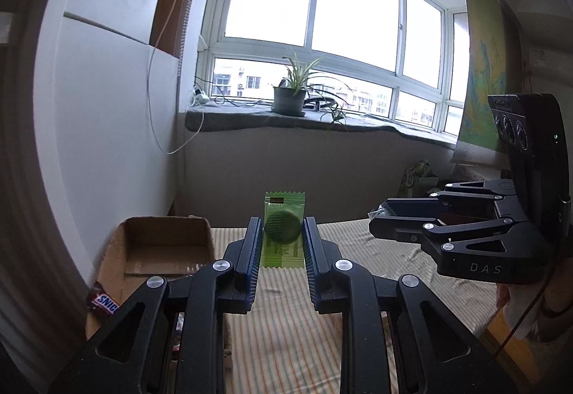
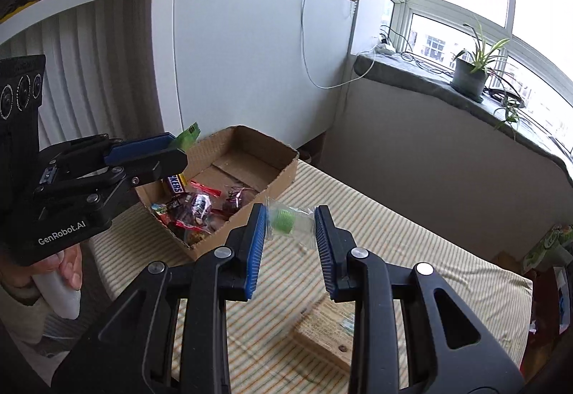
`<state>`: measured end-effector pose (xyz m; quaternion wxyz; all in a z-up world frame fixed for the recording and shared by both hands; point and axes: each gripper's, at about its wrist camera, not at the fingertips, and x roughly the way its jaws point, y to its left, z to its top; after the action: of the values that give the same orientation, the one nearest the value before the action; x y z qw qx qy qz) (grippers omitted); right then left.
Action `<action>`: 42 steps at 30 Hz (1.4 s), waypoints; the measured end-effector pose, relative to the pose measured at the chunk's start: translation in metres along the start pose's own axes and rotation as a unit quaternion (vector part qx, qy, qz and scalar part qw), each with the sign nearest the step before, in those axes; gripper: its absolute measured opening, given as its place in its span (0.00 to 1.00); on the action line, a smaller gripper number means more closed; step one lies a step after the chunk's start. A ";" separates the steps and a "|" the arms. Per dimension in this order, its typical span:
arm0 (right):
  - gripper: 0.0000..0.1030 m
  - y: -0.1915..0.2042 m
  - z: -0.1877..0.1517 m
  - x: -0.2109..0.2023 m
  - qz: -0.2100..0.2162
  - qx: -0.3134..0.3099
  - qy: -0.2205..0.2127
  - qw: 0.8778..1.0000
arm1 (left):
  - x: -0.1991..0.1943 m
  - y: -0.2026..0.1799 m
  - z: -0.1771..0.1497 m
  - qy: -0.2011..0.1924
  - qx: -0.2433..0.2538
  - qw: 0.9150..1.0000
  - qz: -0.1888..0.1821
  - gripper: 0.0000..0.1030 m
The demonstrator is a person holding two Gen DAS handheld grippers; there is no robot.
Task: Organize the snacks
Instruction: 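Carry both green items over the box and release them, then move both open tools to either side of the bread bag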
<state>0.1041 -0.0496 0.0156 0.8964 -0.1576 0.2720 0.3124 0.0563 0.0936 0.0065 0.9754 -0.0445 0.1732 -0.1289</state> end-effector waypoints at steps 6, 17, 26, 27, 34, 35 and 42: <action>0.28 0.045 0.020 0.055 0.059 -0.026 0.012 0.998 | -0.010 0.064 -0.016 0.019 -0.037 0.998 0.054 0.20; 0.28 0.070 0.041 0.109 0.093 -0.038 0.019 0.995 | 0.002 0.109 -0.031 0.045 -0.060 0.994 0.082 0.20; 0.42 0.069 0.035 0.157 0.112 -0.027 0.048 0.992 | 0.034 0.118 -0.051 0.086 -0.073 0.990 0.078 0.21; 0.50 0.068 0.033 0.160 0.110 -0.026 0.047 0.992 | 0.037 0.119 -0.054 0.094 -0.074 0.990 0.079 0.27; 0.52 0.061 0.022 0.158 0.104 -0.012 0.053 0.993 | 0.032 0.126 -0.073 0.101 -0.095 0.984 0.112 0.79; 0.52 0.062 0.022 0.156 0.105 -0.012 0.052 0.993 | 0.031 0.127 -0.074 0.101 -0.097 0.983 0.116 0.79; 0.52 0.072 0.024 0.140 0.109 -0.024 0.042 0.993 | 0.006 0.139 -0.070 0.085 -0.113 0.981 0.131 0.79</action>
<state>0.1590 0.0823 -0.0550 0.8407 -0.1614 0.3170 0.4082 0.0702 0.2224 -0.0790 0.9541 -0.1207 0.2736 0.0169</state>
